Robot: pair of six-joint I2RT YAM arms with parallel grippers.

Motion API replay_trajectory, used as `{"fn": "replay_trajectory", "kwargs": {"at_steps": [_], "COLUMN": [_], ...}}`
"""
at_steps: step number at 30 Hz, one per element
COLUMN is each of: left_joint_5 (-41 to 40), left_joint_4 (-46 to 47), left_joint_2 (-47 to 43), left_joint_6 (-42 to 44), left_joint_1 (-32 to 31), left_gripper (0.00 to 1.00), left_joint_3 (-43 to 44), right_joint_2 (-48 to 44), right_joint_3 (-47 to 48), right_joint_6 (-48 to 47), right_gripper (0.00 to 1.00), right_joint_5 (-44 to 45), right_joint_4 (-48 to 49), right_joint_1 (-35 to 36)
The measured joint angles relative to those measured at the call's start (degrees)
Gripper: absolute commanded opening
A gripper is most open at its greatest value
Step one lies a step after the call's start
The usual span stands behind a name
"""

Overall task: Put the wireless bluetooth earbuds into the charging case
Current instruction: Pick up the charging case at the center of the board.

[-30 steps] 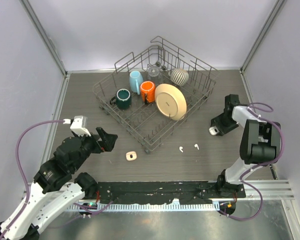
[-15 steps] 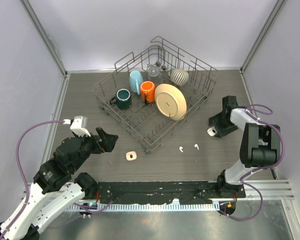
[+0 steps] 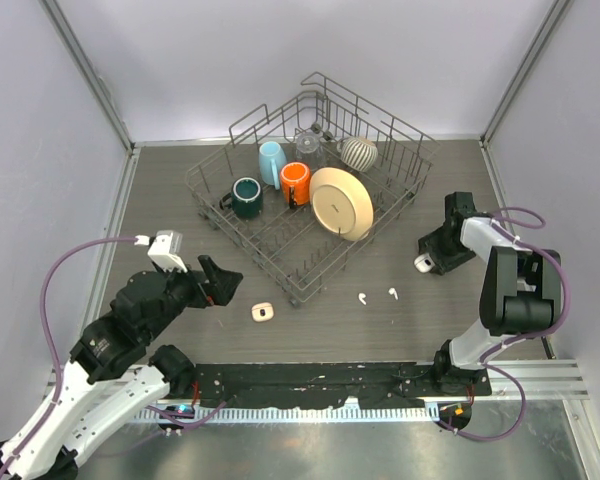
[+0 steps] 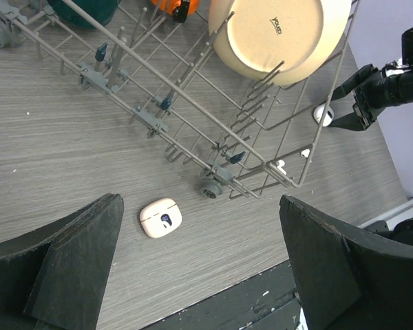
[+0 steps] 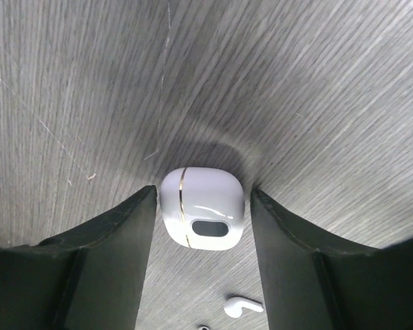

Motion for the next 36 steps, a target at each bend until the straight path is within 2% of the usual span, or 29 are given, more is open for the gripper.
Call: {"fn": "replay_trajectory", "kwargs": {"at_steps": [4, 19, 30, 33, 34, 36], "left_joint_5": [0.4, 2.5, 3.0, 3.0, 2.9, 2.6], "left_joint_4": [0.5, 1.5, 2.1, 2.1, 2.2, 2.3], "left_joint_2": [-0.6, -0.5, -0.3, -0.3, -0.5, -1.0], "left_joint_6": [0.0, 0.0, 0.0, -0.1, -0.4, -1.1], "left_joint_1": [0.0, 0.0, 0.0, 0.0, 0.0, 0.0], "left_gripper": [1.0, 1.0, 1.0, 1.0, 1.0, 1.0], "left_joint_3": [0.0, -0.8, -0.8, -0.8, -0.9, -0.9], "right_joint_2": [-1.1, -0.5, 0.6, 0.6, 0.6, 0.6], "right_joint_3": [-0.9, 0.5, 0.5, 0.4, 0.4, 0.4], "right_joint_6": [-1.0, -9.5, -10.4, -10.4, -10.4, -10.4], "right_gripper": [0.68, 0.68, 0.55, 0.41, 0.25, 0.1], "right_joint_5": [0.2, 0.3, 0.0, 0.0, 0.0, 0.0], "right_joint_4": [0.0, 0.5, 0.9, 0.9, 1.0, 1.1], "right_joint_1": [0.0, 0.7, 0.9, 1.0, 1.0, 1.0]}}
